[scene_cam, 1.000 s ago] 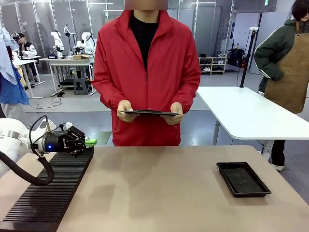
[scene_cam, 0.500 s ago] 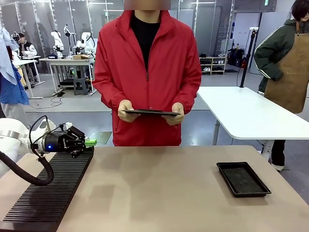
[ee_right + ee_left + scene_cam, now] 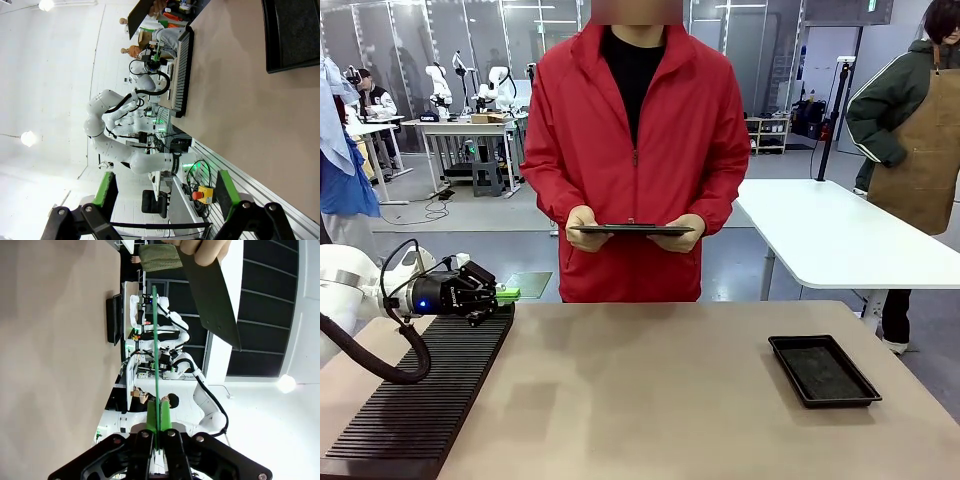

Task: Inspect the PCB.
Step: Release the Blank PCB you were holding.

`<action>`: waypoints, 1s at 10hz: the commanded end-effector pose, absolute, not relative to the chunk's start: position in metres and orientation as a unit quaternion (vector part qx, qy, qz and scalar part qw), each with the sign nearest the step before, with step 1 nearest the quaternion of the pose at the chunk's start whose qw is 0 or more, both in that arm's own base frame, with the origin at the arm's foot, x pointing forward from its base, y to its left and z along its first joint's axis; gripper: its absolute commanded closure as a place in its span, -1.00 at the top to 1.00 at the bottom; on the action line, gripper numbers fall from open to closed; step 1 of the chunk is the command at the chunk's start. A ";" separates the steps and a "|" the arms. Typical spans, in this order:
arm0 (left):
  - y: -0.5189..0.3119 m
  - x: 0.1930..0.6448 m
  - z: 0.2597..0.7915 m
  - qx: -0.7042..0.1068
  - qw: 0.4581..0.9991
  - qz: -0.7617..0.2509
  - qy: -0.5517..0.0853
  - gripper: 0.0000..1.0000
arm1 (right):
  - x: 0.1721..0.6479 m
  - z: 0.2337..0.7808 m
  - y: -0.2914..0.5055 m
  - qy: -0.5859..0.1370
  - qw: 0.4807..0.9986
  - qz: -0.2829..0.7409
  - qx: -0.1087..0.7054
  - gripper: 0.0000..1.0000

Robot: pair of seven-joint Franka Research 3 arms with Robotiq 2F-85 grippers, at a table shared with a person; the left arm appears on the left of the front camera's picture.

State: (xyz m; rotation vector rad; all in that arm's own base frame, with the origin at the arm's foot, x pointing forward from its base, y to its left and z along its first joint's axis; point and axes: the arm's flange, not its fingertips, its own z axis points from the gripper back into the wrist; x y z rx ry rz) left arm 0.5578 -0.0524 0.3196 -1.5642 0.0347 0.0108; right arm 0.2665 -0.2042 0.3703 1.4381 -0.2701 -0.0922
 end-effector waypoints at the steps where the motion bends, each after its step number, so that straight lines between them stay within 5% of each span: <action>1: -0.053 0.557 0.319 -0.703 0.711 0.002 0.018 -0.95 | 0.264 0.370 -0.204 -0.124 0.742 -0.040 0.658 1.00; 10: -0.053 0.557 0.319 -0.703 0.711 0.002 0.018 -0.95 | 0.264 0.370 -0.204 -0.124 0.742 -0.040 0.658 1.00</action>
